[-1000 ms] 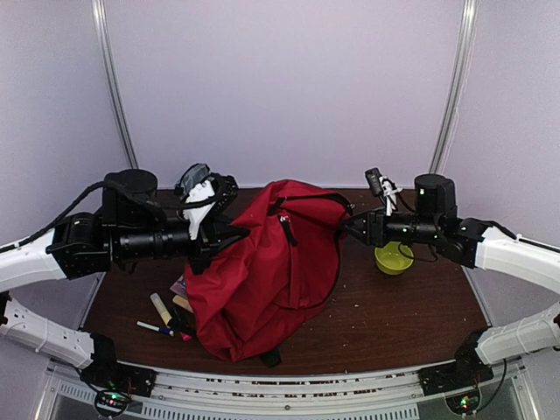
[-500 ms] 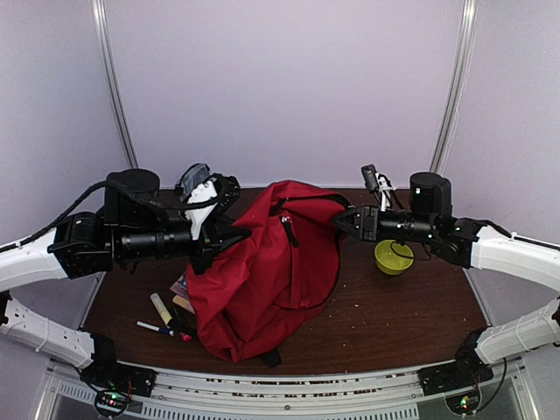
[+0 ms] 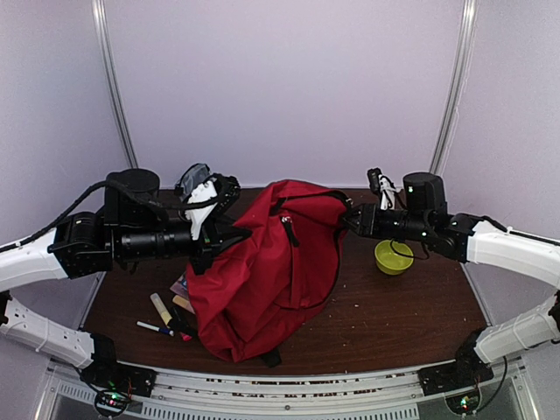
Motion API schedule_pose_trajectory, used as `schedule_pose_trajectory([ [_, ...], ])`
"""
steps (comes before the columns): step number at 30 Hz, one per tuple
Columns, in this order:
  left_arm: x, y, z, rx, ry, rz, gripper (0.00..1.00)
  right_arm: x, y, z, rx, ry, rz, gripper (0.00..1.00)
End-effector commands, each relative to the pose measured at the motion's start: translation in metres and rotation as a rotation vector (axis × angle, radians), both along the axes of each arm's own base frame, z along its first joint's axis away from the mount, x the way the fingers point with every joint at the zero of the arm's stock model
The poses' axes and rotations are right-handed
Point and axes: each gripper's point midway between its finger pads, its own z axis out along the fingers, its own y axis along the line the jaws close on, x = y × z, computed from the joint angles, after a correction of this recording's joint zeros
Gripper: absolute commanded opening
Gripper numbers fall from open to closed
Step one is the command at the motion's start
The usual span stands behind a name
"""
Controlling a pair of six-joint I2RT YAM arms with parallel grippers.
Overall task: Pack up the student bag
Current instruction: Pick up the largest pocket of the bag from the student bag, then hold the largest pocket of the student bag.
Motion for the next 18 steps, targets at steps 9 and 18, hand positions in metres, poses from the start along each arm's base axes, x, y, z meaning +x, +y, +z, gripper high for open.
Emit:
schedule_pose_trajectory([
  [9, -0.003, -0.002, 0.064, -0.205, -0.100, -0.022, 0.00, -0.001, 0.000, 0.043, 0.034, -0.145, 0.050, 0.00],
  [18, -0.025, -0.008, 0.066, -0.248, -0.119, -0.157, 0.00, 0.009, -0.036, 0.121, 0.056, -0.335, -0.011, 0.00],
])
